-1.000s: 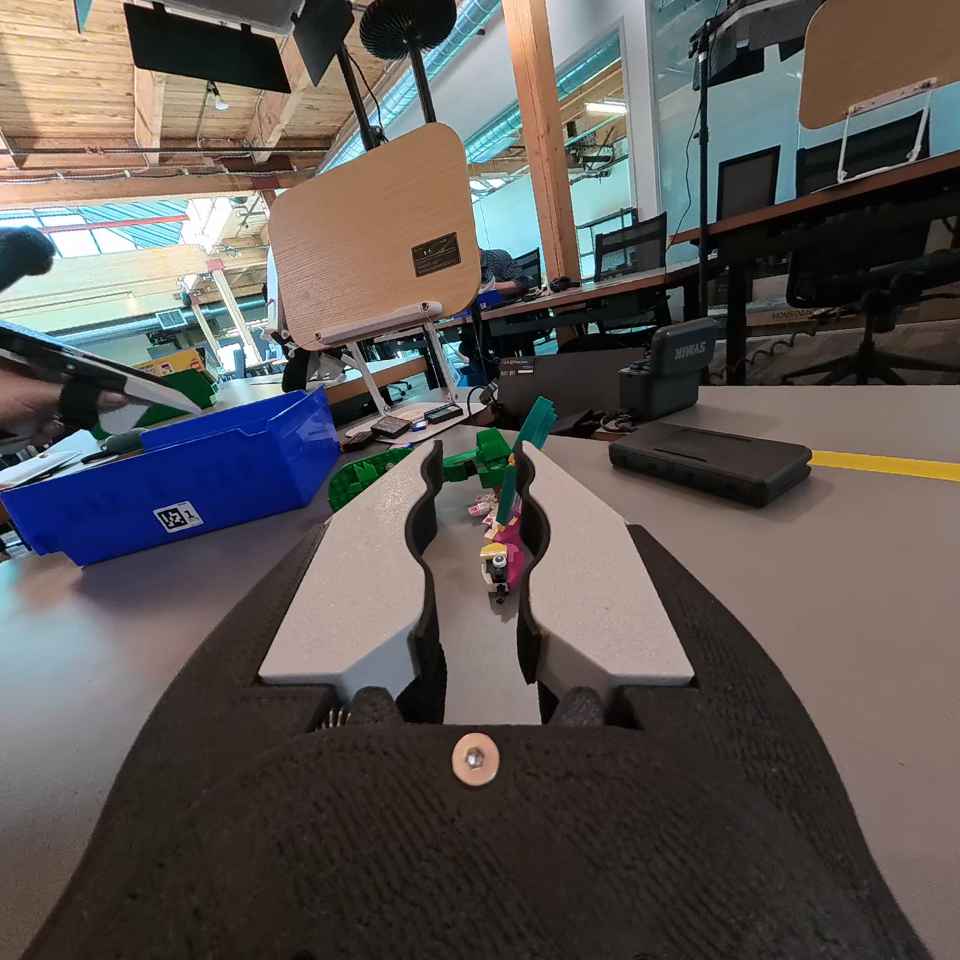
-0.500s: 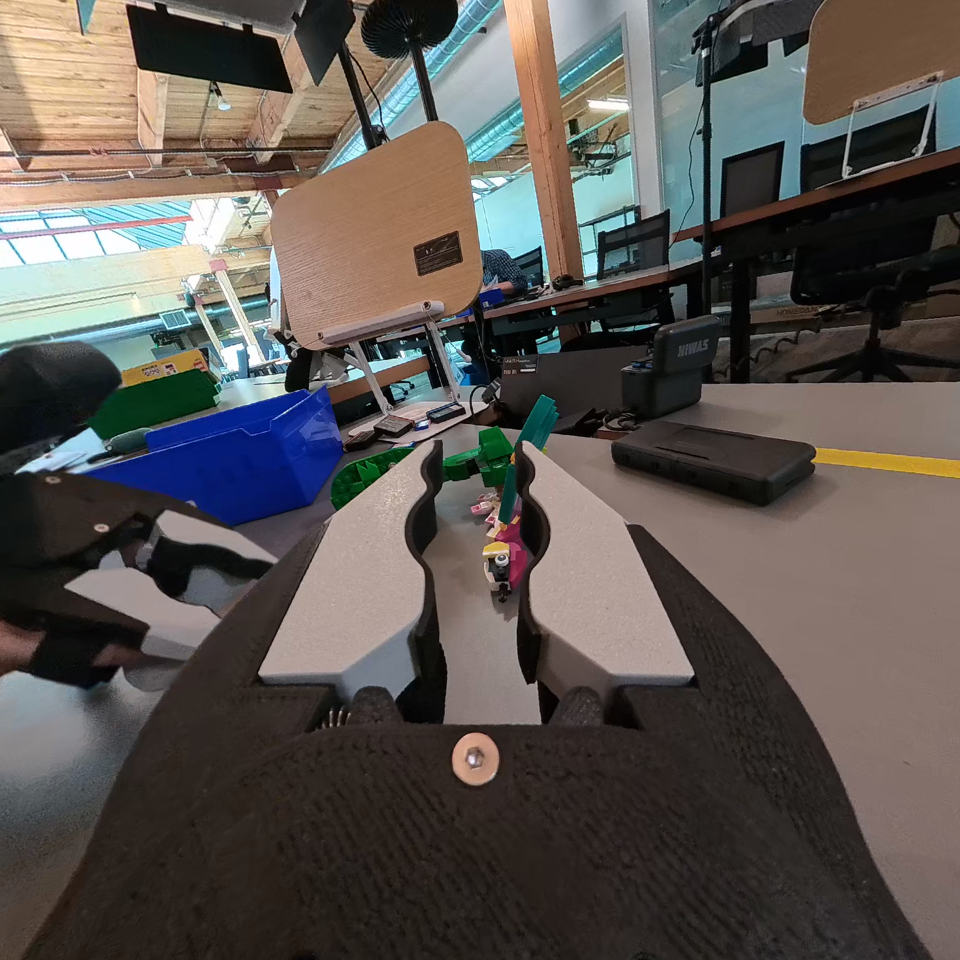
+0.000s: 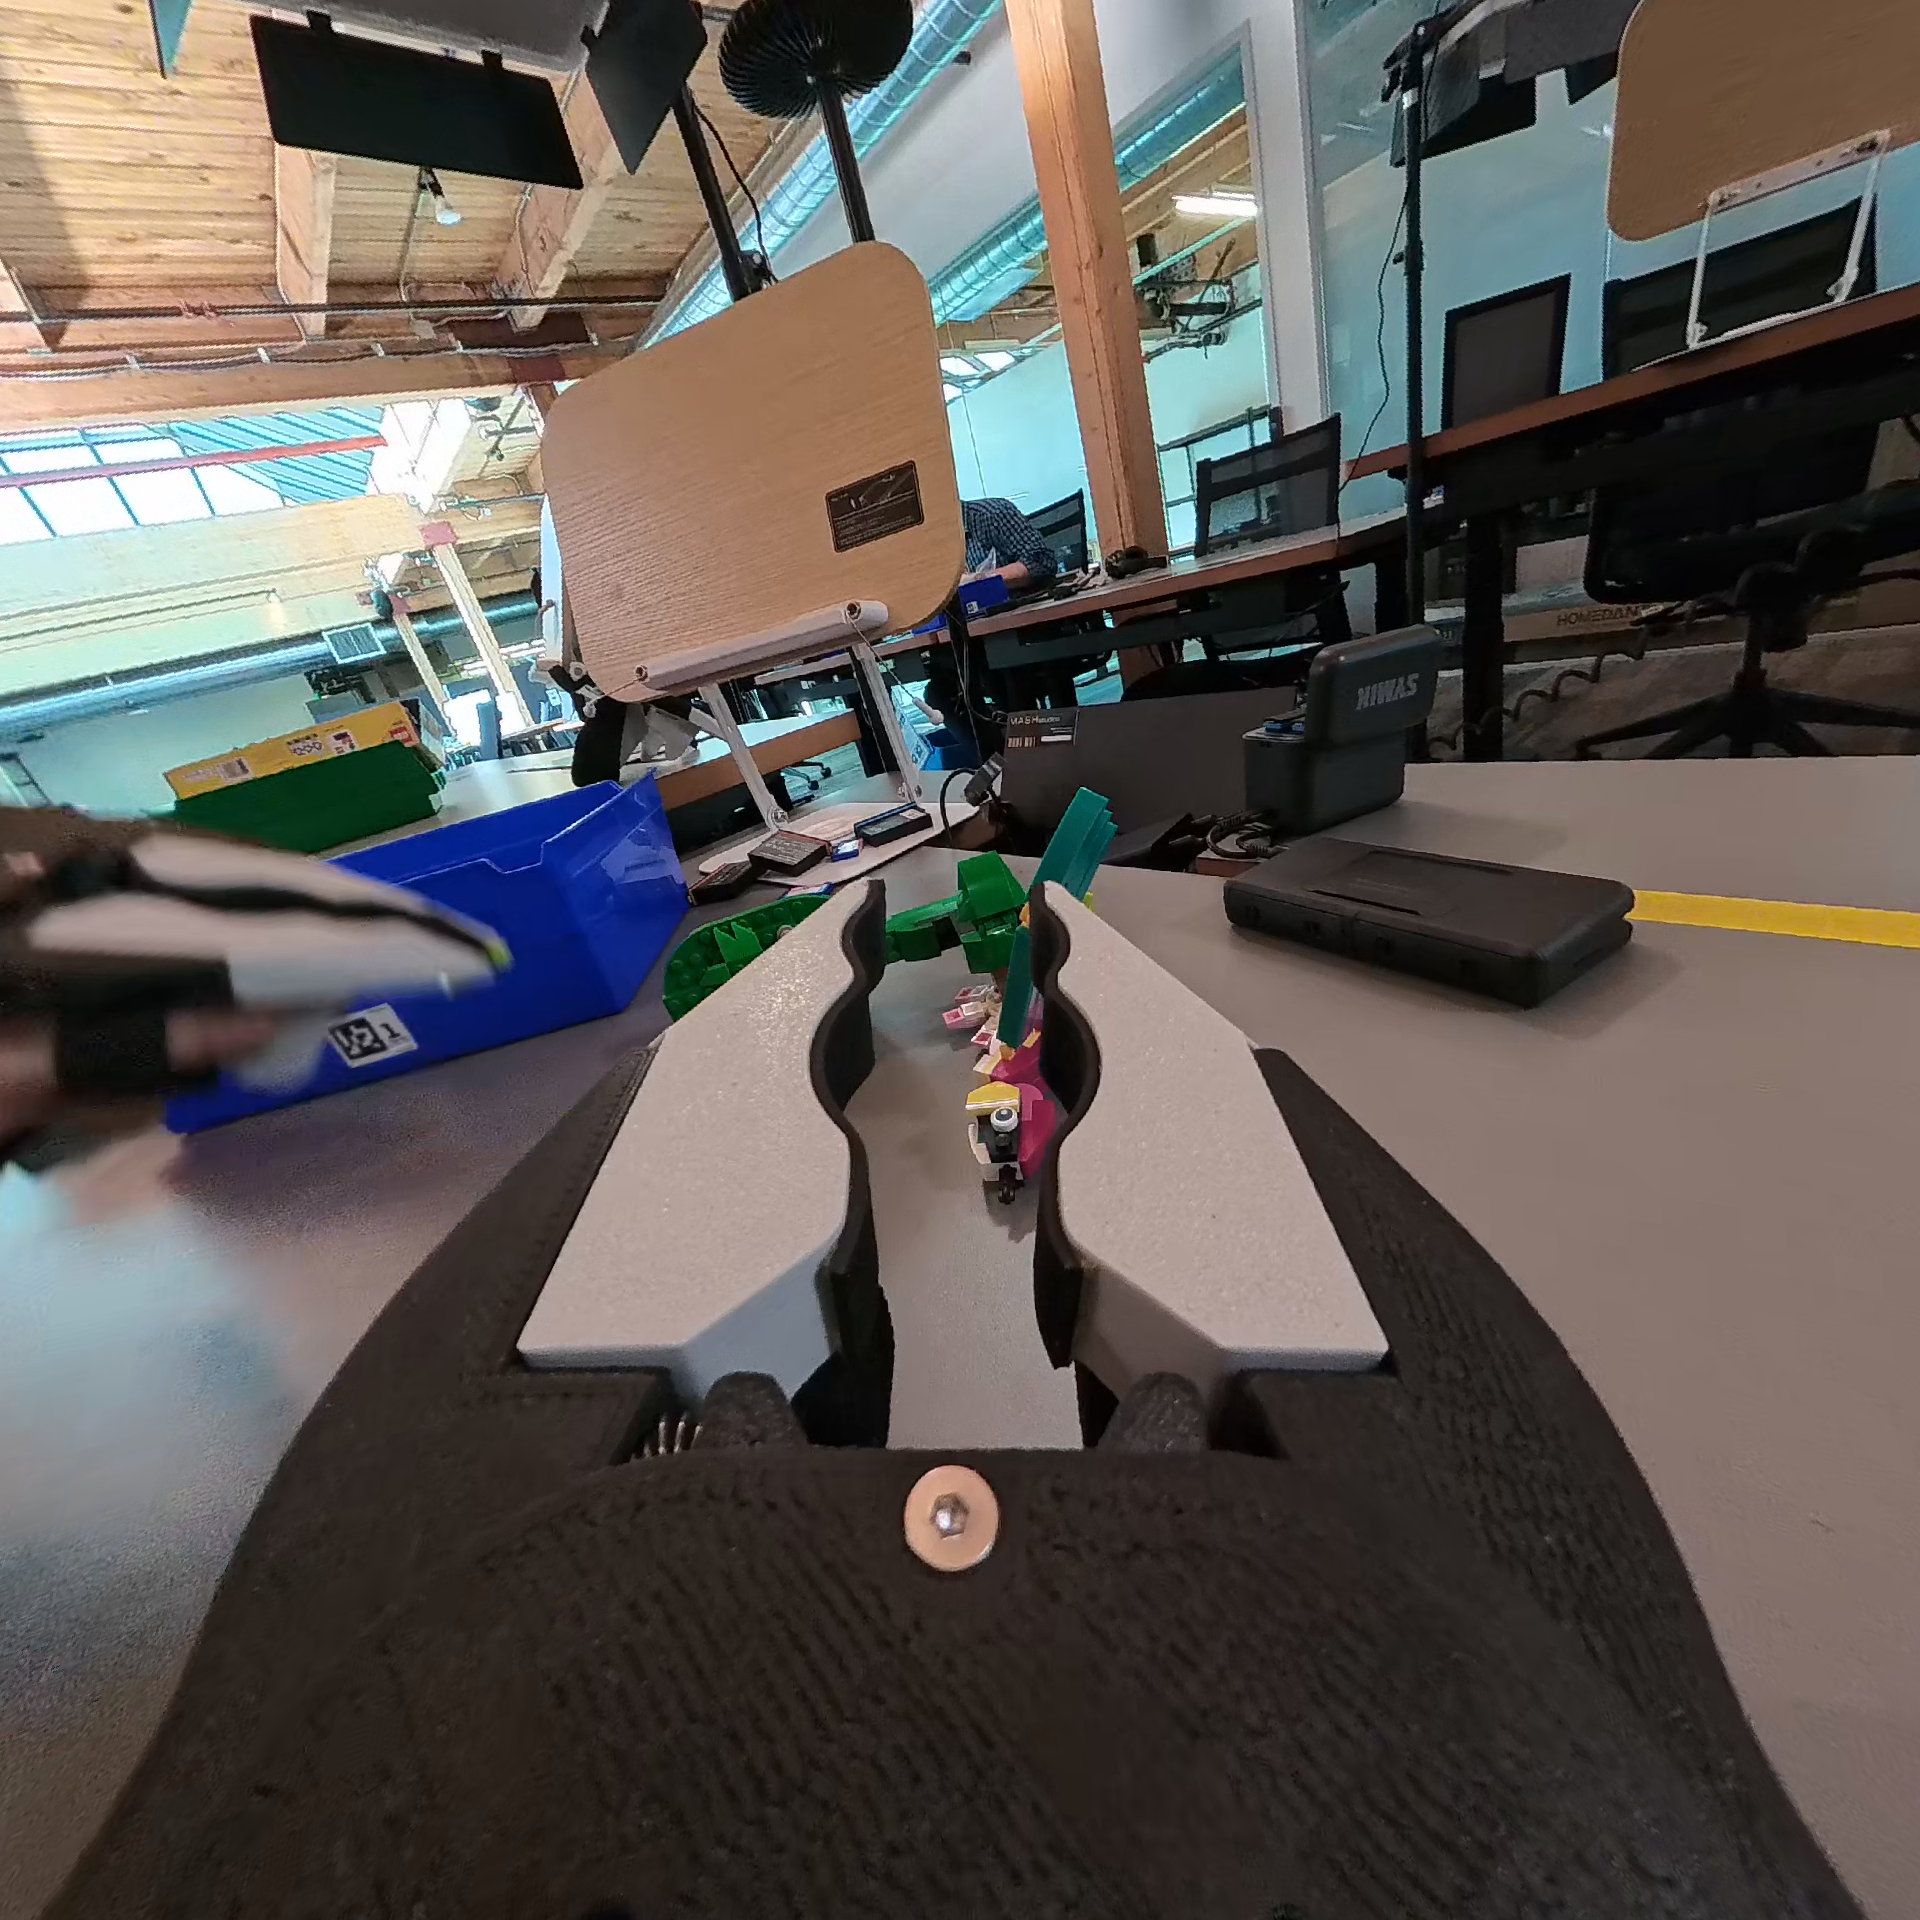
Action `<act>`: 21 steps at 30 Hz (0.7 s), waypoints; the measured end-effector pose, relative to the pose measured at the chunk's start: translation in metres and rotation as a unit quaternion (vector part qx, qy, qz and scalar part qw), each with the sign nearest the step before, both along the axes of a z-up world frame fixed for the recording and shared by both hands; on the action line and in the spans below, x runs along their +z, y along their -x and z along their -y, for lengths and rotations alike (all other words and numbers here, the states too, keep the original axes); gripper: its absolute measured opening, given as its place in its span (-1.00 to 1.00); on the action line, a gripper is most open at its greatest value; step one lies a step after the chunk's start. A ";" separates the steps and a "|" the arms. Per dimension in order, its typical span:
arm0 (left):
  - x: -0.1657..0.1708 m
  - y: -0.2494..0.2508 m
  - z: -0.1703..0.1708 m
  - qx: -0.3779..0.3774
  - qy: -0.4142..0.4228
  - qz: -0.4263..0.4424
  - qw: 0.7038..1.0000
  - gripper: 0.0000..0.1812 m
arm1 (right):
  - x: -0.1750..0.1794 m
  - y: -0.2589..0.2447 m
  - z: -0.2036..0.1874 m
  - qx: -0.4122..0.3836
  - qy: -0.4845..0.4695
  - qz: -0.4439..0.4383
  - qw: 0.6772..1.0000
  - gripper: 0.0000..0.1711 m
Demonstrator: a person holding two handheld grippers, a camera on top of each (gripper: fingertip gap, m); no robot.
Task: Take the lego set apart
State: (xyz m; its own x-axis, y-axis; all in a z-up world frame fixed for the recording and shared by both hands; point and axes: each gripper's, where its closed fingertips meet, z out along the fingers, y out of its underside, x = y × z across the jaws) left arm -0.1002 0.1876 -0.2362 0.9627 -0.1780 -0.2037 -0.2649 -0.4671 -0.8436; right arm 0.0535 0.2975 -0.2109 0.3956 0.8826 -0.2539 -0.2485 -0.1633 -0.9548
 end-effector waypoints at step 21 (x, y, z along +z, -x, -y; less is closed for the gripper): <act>0.046 0.042 0.018 -0.035 0.028 0.167 0.985 -0.26 | -0.001 0.000 -0.001 0.000 0.005 -0.001 1.000 -0.72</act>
